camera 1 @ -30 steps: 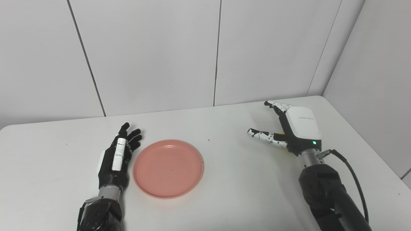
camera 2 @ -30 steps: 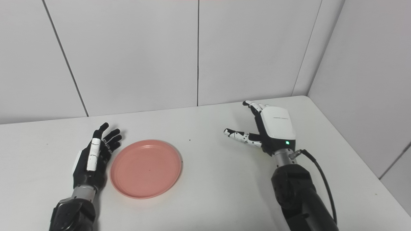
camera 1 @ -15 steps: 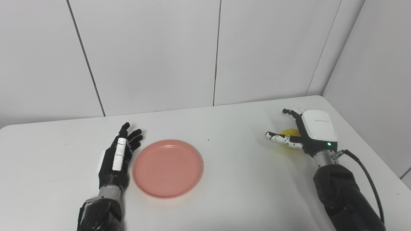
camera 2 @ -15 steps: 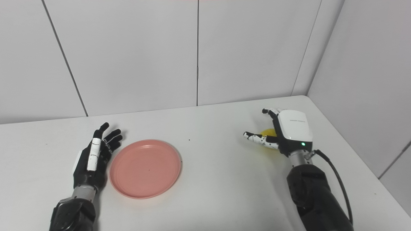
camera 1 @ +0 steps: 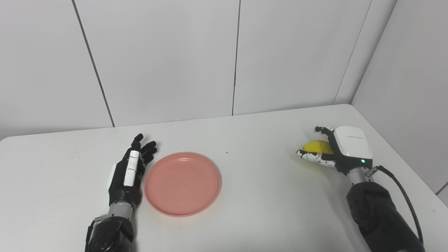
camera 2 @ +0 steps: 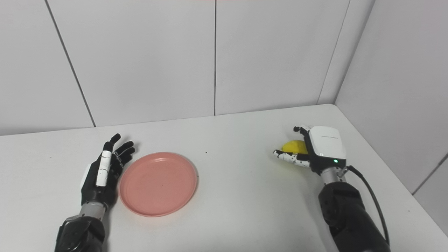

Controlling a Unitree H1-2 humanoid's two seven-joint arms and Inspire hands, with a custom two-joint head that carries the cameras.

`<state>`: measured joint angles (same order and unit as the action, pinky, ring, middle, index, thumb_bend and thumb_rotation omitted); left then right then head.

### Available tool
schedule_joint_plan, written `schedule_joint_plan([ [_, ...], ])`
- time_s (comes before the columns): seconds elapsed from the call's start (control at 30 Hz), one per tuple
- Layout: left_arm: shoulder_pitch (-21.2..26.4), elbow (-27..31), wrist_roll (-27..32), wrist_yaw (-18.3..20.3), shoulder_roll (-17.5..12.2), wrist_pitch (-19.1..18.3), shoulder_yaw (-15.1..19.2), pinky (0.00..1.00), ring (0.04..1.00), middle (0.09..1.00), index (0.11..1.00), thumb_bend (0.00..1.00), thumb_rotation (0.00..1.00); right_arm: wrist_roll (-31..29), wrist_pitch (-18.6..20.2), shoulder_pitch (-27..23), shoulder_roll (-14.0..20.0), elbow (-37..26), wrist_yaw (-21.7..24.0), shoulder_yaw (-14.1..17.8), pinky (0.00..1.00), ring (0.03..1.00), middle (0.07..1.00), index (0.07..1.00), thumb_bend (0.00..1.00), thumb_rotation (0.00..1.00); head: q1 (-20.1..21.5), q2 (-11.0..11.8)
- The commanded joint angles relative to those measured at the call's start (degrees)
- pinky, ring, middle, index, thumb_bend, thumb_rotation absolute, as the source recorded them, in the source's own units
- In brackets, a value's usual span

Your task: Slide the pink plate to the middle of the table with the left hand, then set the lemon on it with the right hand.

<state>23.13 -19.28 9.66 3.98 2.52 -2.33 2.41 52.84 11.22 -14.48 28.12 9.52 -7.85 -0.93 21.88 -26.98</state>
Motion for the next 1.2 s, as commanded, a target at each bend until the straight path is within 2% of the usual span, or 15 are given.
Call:
schedule_joint_plan([
  [0.0,0.3,0.0,-0.1,0.0,-0.1,-1.8,-0.2,0.89,0.811,0.781,0.883,0.83,0.80,-0.4,0.8,-2.4,1.5,-0.2,-2.1,0.5,0.75,0.719,0.717,0.710,0.81,0.83,-0.2,0.0],
  [0.57,0.1,0.8,-0.5,-0.2,0.0,-2.1,-0.6,0.90,0.800,0.766,0.889,0.80,0.80,-1.5,-0.1,-4.5,1.6,3.4,-3.7,-2.1,0.71,0.707,0.718,0.707,0.82,0.82,-0.7,-0.1],
  [0.7,-0.1,1.0,-0.1,-0.1,0.1,-2.5,-0.5,0.92,0.802,0.767,0.888,0.82,0.80,-2.7,-0.7,-4.4,1.5,3.2,-3.7,-2.2,0.53,0.636,0.703,0.693,0.81,0.71,-0.7,-0.3],
  [0.73,-0.1,0.9,-0.2,-0.1,0.1,-2.4,-0.6,0.90,0.799,0.765,0.888,0.82,0.80,-3.2,-1.1,-4.4,1.4,3.3,-3.9,-2.2,0.45,0.572,0.678,0.683,0.81,0.64,-0.8,-0.3],
  [0.87,-0.3,1.5,-1.0,-0.5,0.2,-2.5,-1.0,0.89,0.788,0.753,0.880,0.81,0.81,-4.6,-3.2,-4.2,1.5,4.5,-5.0,-2.7,0.36,0.459,0.594,0.634,0.81,0.53,-0.9,-0.5],
  [1.0,-0.6,1.9,-1.0,-0.7,0.3,-2.4,-1.1,0.90,0.788,0.744,0.878,0.81,0.80,-4.6,-3.5,-4.2,2.1,6.2,-5.9,-4.1,0.35,0.446,0.552,0.583,0.82,0.44,-0.9,-0.7],
  [1.17,-0.7,2.1,-0.8,-0.9,0.4,-2.7,-0.9,0.88,0.783,0.738,0.873,0.81,0.79,-4.7,-2.5,-4.4,3.0,9.4,-5.0,-5.8,0.34,0.424,0.507,0.543,0.82,0.44,-1.0,-0.9],
])
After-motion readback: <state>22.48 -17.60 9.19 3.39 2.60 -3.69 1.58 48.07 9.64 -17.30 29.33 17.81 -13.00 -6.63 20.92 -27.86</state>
